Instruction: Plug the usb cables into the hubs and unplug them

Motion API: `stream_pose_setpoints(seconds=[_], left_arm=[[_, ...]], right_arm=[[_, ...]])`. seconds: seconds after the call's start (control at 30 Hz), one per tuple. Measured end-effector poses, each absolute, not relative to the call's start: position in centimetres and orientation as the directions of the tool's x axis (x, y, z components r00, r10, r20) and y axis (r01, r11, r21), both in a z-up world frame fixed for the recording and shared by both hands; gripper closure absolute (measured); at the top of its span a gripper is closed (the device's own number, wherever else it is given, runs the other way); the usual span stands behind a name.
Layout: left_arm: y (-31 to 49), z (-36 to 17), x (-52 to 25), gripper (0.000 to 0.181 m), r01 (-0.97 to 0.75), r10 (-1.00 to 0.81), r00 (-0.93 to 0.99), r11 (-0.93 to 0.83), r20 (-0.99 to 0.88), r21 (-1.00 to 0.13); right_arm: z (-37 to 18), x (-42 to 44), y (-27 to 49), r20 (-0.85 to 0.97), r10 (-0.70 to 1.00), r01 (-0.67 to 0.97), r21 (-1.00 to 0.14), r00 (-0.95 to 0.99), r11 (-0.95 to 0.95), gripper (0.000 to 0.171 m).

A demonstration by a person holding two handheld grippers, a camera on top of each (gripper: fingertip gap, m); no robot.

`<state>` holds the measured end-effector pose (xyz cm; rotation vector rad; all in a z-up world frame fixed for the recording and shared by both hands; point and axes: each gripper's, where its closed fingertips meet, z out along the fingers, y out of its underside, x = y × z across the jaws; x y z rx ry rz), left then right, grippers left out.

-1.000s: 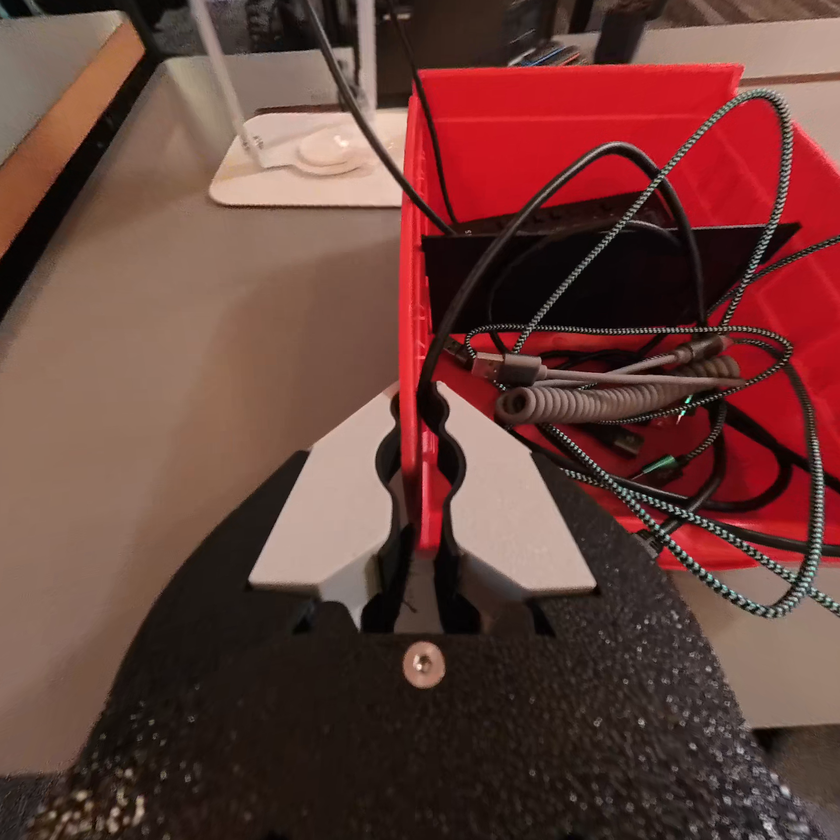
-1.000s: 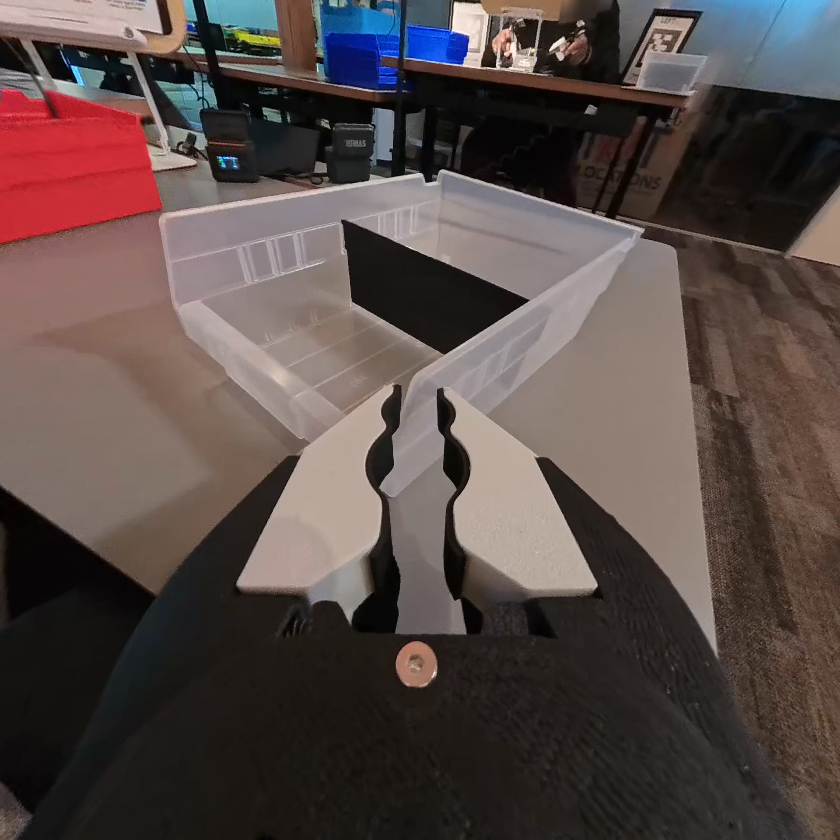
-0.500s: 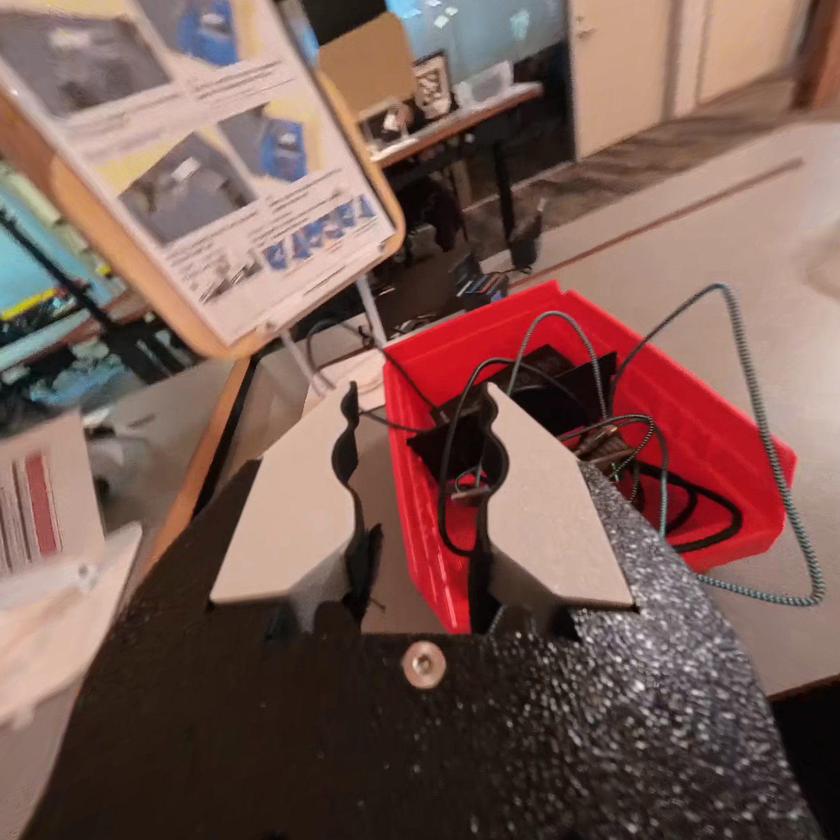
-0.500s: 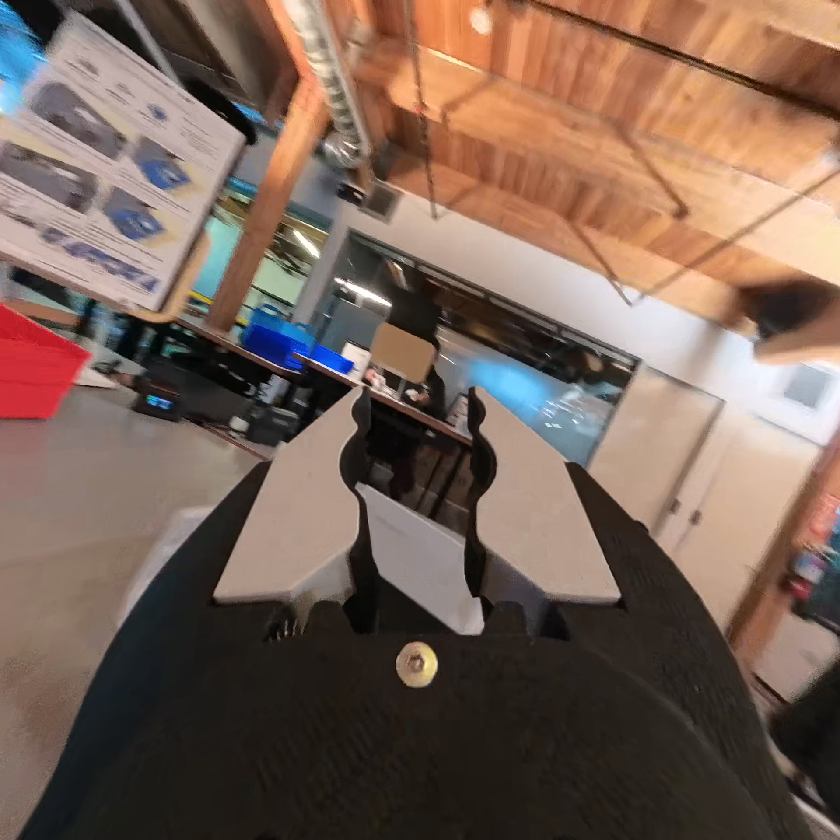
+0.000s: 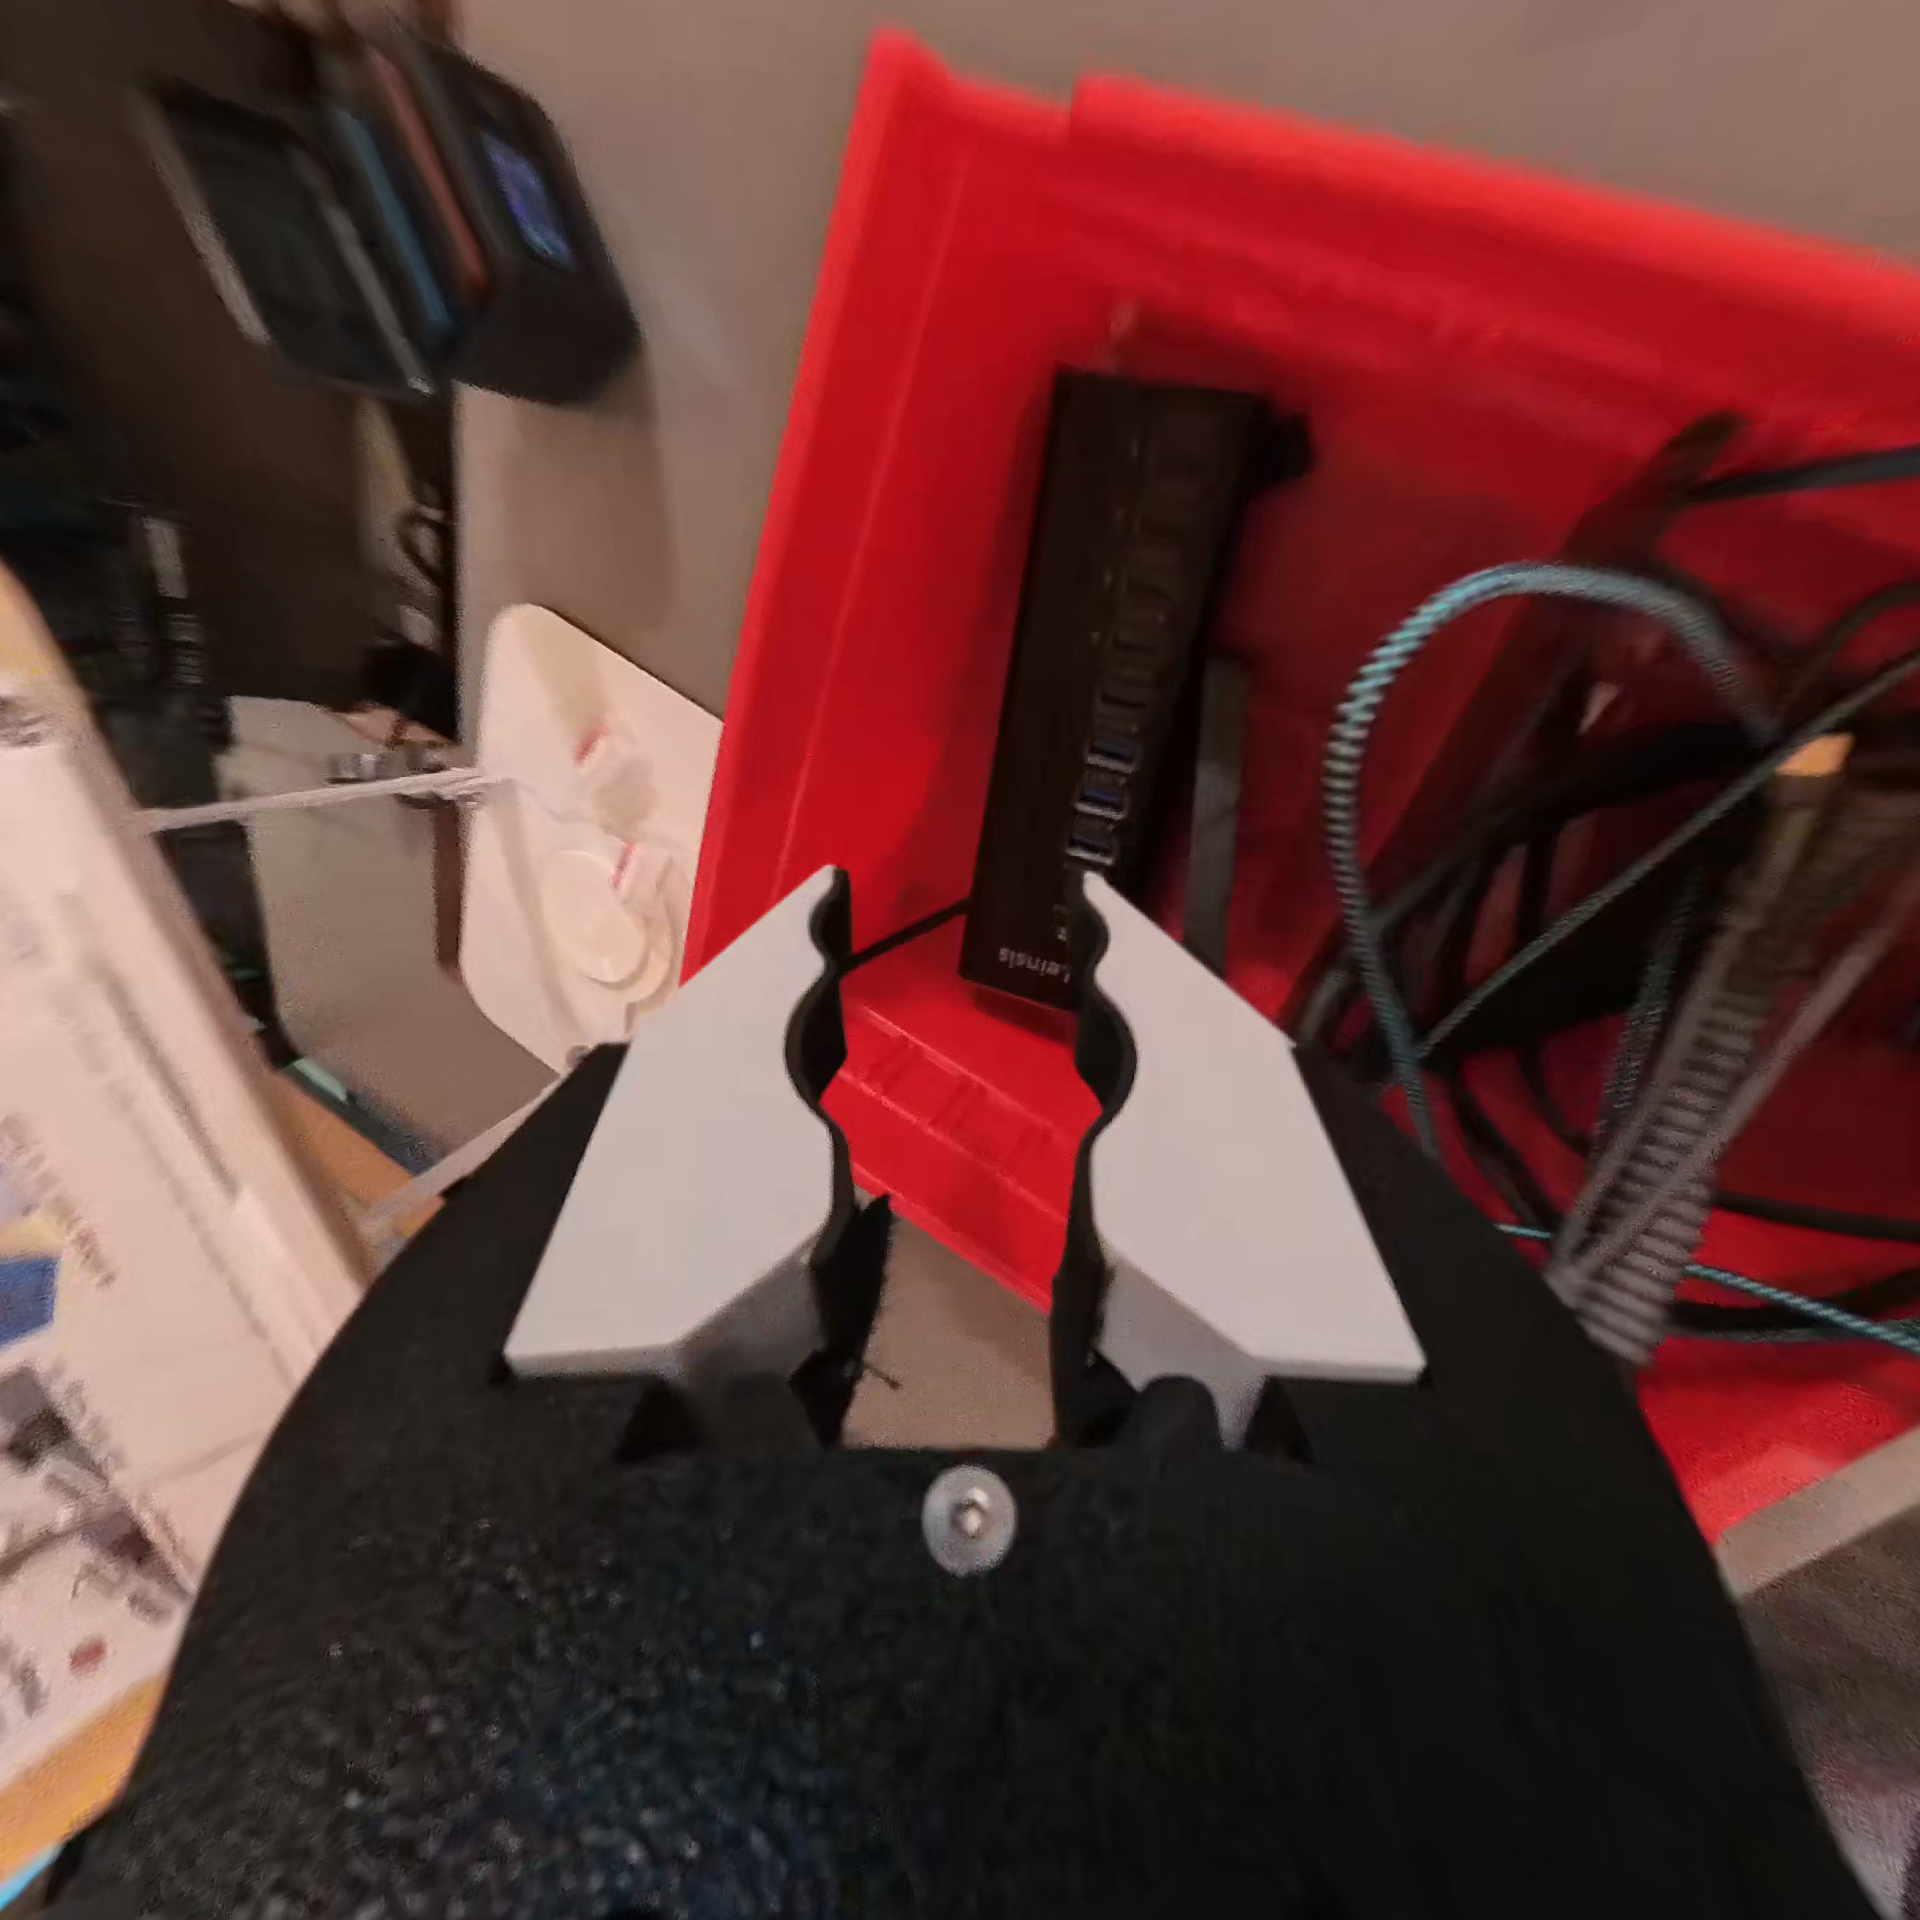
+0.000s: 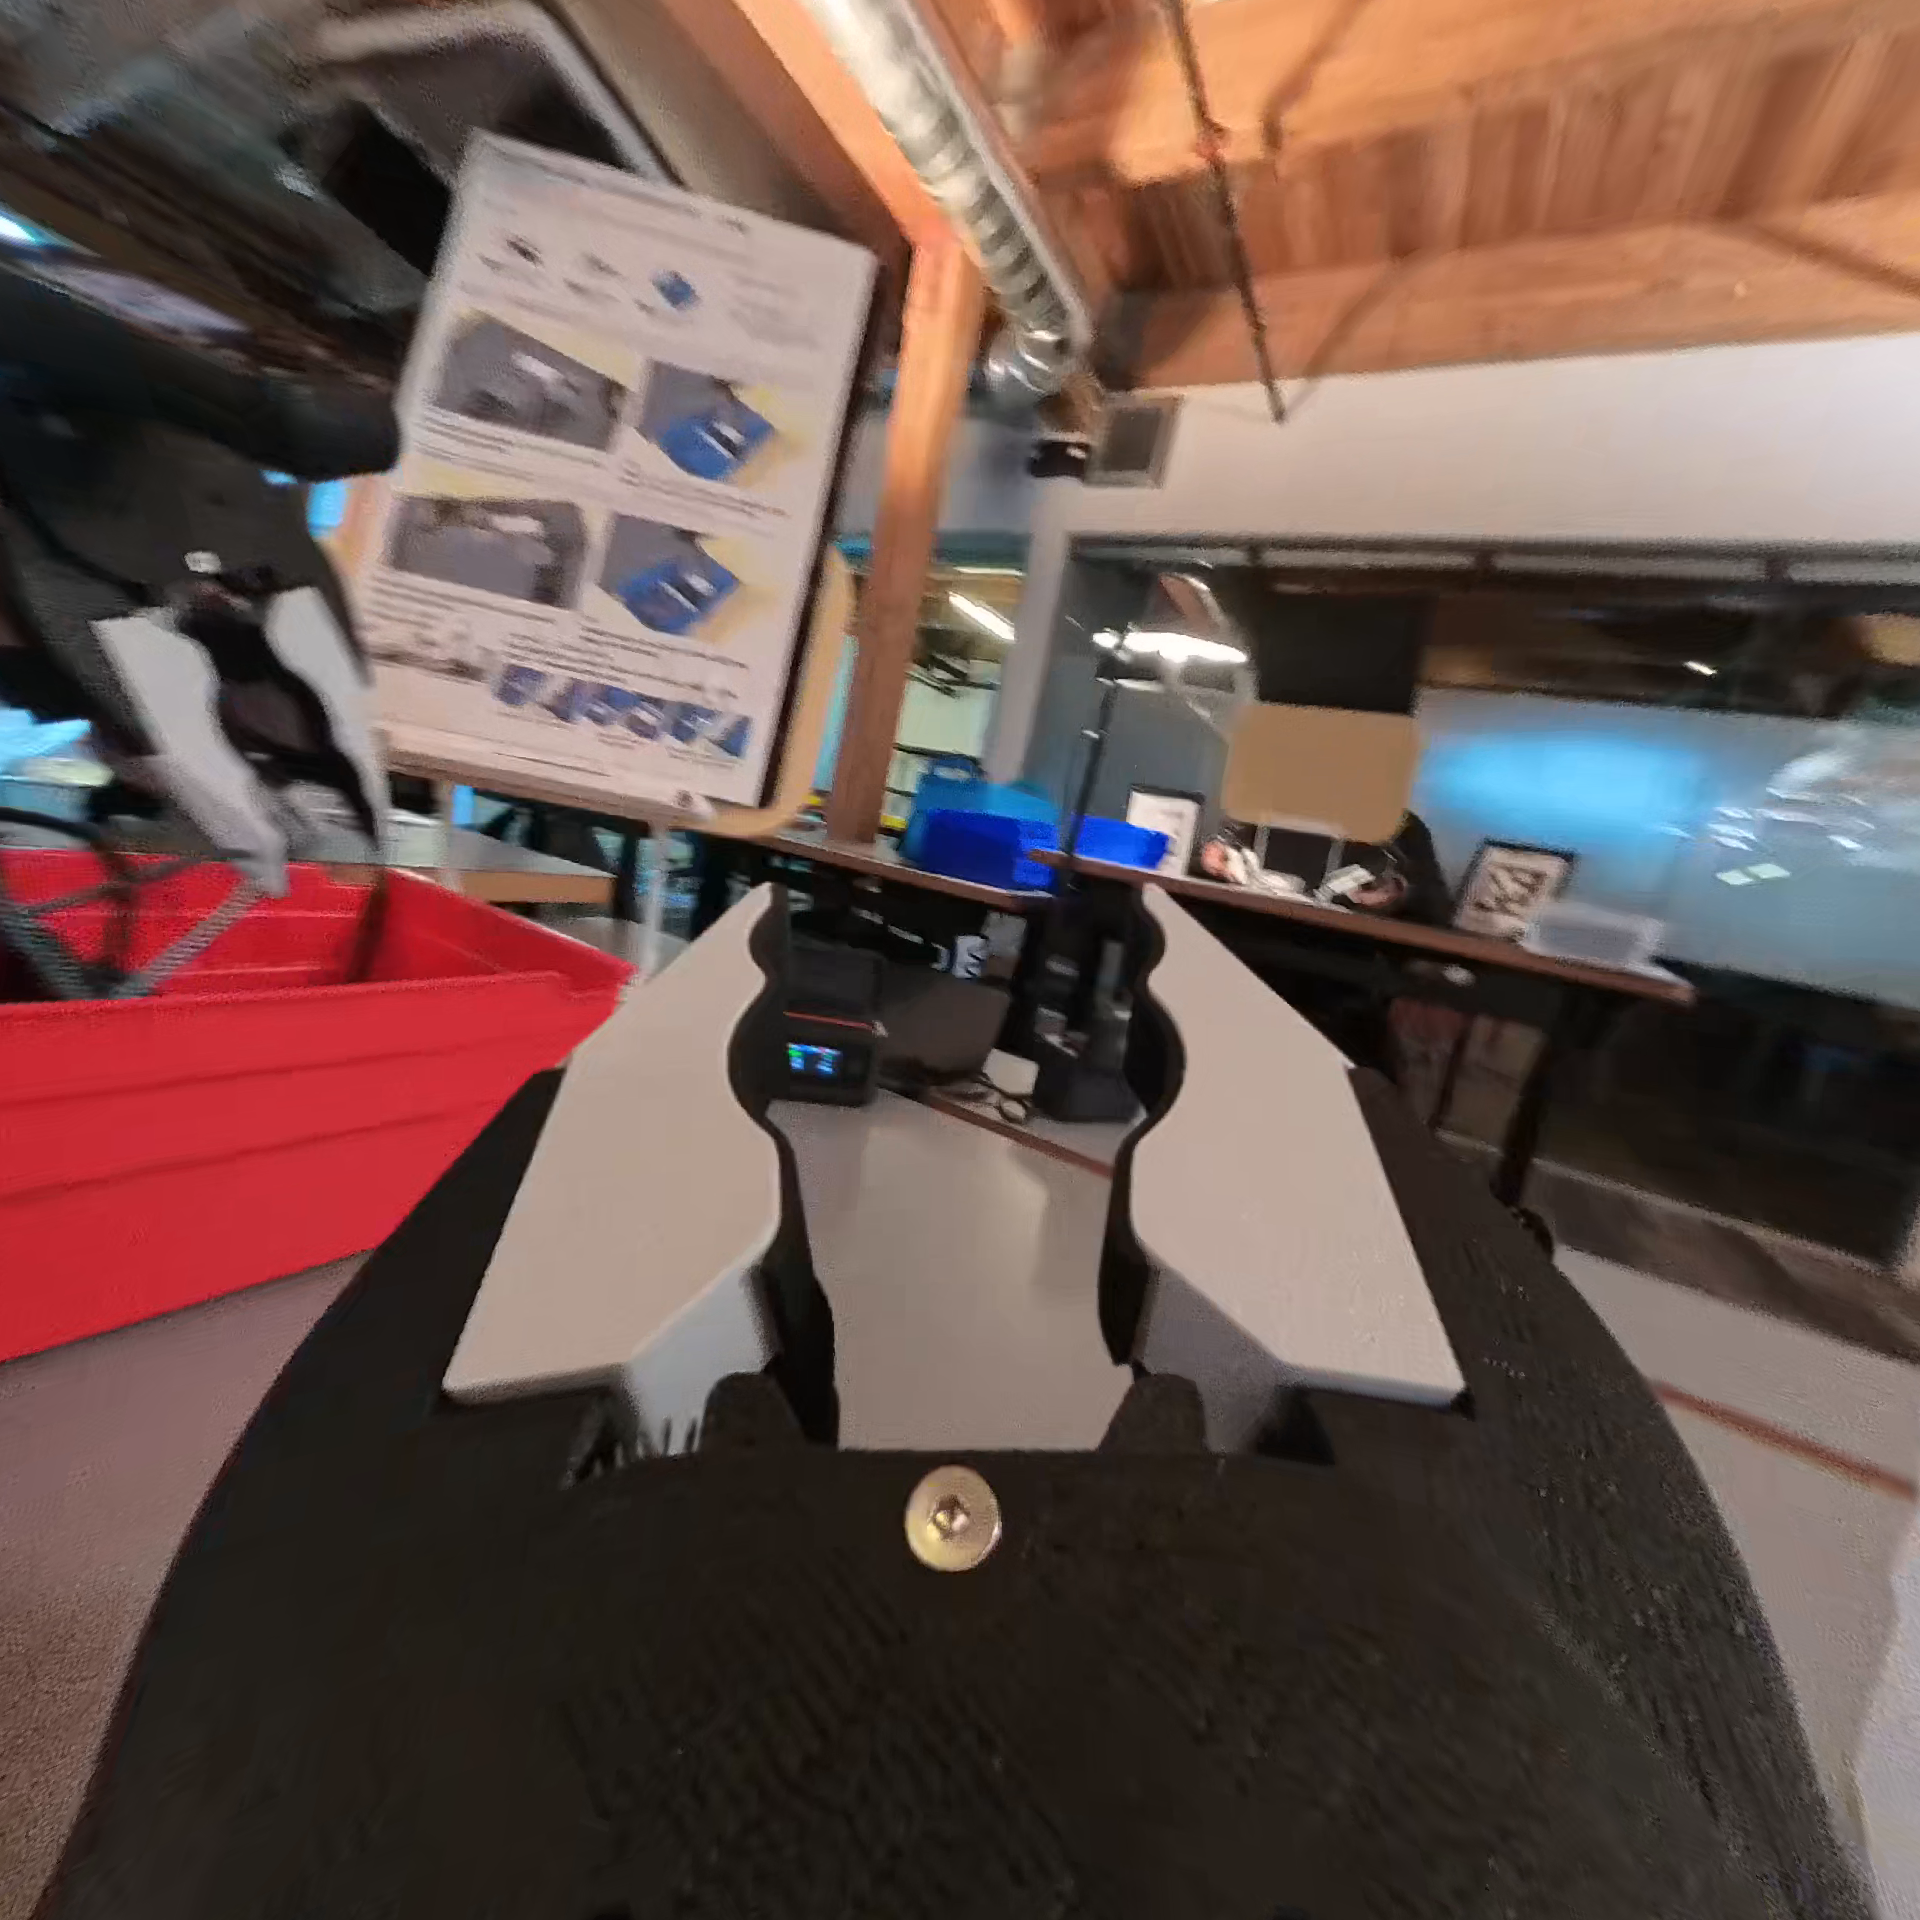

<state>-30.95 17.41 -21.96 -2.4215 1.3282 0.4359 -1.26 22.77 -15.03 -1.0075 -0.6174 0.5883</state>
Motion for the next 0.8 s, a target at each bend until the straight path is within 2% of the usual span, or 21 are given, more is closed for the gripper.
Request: stream_pose_setpoints(seconds=[0.1,0.2,0.33,0.43,0.6,0.67,0.8], left_arm=[[18.0,-24.8,-32.2,0.149,-0.874,-0.826,0.47,-0.485,-0.312,-0.032],[18.1,-26.9,-32.2,0.144,-0.892,-0.87,0.437,-0.451,-0.227,0.011],[18.4,-28.9,-31.7,0.127,-0.89,-0.877,0.449,-0.457,-0.172,0.003],[18.9,-29.8,-31.5,0.122,-0.889,-0.875,0.451,-0.457,-0.176,-0.009],[19.0,-29.8,-27.3,0.122,-0.886,-0.89,0.446,-0.426,-0.09,-0.184],[19.4,-30.0,-26.9,0.122,-0.894,-0.894,0.434,-0.411,-0.113,-0.18],[20.1,-31.5,-27.2,0.121,-0.909,-0.894,0.416,-0.405,-0.163,-0.1]], right_arm=[[-17.6,-2.5,24.4,0.203,0.699,-0.118,-0.917,0.686,0.381,0.103],[-18.2,-3.4,23.8,0.232,0.744,-0.11,-0.919,0.626,0.379,0.103],[-18.7,-3.8,24.4,0.339,0.707,-0.013,-0.897,0.62,0.441,0.103],[-18.9,-2.7,25.8,0.387,0.651,0.057,-0.882,0.653,0.468,0.103],[-19.0,-0.9,27.6,0.364,0.619,0.076,-0.894,0.696,0.441,0.105],[-19.2,-1.1,27.7,0.357,0.63,0.076,-0.901,0.69,0.427,0.105],[-19.6,-1.9,27.2,0.412,0.626,0.119,-0.883,0.663,0.455,0.105]])
